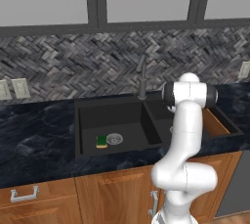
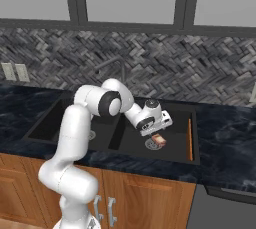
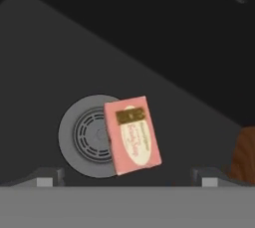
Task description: Pick up the bar soap and sponge from the sink, and place them back in the cabinet, and close the cabinet doors.
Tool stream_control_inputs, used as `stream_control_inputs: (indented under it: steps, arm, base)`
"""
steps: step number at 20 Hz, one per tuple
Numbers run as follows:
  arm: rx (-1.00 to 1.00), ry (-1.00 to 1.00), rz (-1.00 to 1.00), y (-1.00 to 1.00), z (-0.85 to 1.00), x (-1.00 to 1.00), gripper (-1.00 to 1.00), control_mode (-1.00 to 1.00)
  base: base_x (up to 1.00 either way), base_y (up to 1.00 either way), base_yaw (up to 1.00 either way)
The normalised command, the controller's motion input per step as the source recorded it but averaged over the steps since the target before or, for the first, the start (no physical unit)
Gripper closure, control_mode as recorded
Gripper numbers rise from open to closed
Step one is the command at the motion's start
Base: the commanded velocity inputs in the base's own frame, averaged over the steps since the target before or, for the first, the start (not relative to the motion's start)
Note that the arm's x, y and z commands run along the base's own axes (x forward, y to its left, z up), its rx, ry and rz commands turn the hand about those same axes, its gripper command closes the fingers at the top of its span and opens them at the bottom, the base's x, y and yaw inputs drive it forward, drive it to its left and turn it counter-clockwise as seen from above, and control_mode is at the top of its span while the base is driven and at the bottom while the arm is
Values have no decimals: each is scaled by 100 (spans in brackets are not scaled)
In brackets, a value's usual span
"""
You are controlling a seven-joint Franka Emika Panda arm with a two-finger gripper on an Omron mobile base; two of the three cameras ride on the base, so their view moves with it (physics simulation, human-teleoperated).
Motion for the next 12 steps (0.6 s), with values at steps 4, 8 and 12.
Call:
stream_control_inputs:
  steps: [4, 8, 12]
  arm:
    - [0, 1, 0, 0, -33, 2, -100, -100]
    - [0, 2, 0, 0, -33, 4, -100, -100]
    - [0, 0, 0, -4, -7, 8, -100, -100]
  base:
    - [0, 0, 0]
    - [0, 0, 0]
    - [0, 0, 0]
